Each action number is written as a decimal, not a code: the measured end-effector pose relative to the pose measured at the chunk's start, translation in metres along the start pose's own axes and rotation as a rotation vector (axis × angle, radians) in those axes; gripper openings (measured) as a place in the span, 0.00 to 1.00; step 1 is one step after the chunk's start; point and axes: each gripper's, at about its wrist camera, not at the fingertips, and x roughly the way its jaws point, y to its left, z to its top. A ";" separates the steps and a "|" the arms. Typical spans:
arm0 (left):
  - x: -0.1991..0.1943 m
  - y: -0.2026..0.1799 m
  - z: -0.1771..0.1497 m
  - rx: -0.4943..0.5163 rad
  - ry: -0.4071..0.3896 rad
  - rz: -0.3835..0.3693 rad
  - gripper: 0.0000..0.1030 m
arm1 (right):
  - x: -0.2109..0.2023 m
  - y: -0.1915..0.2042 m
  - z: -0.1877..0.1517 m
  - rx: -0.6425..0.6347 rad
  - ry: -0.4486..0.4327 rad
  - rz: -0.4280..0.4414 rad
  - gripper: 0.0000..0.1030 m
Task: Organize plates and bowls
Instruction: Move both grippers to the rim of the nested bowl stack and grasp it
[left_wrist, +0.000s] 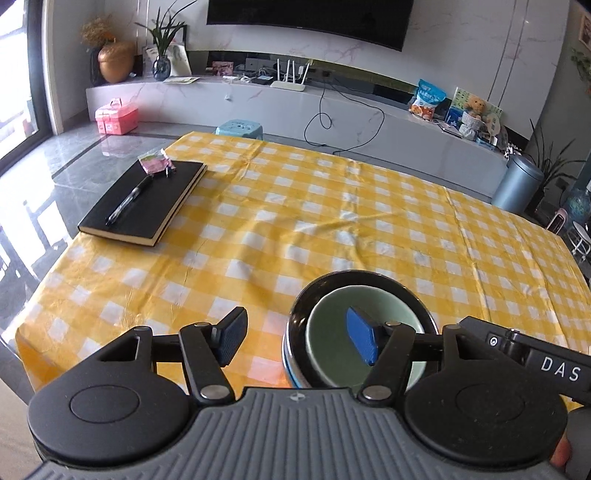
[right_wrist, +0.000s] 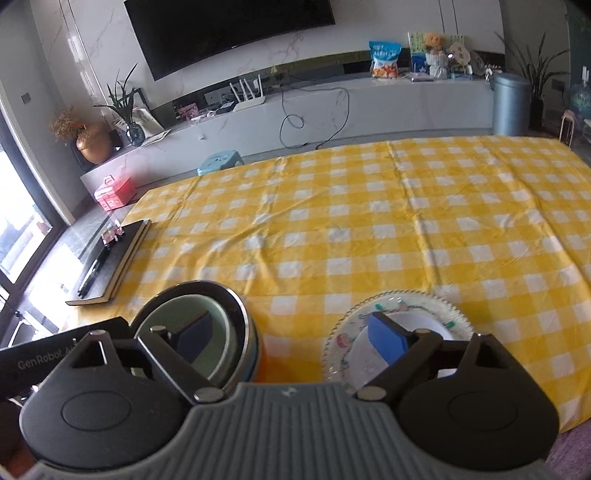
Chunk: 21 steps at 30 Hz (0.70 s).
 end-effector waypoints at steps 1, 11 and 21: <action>0.003 0.005 -0.001 -0.017 0.009 -0.005 0.71 | 0.004 0.004 0.000 0.001 0.018 0.006 0.87; 0.044 0.045 -0.021 -0.283 0.158 -0.147 0.71 | 0.053 0.015 -0.012 0.043 0.211 -0.013 0.75; 0.058 0.046 -0.023 -0.279 0.190 -0.159 0.67 | 0.079 0.020 -0.012 0.037 0.261 -0.006 0.73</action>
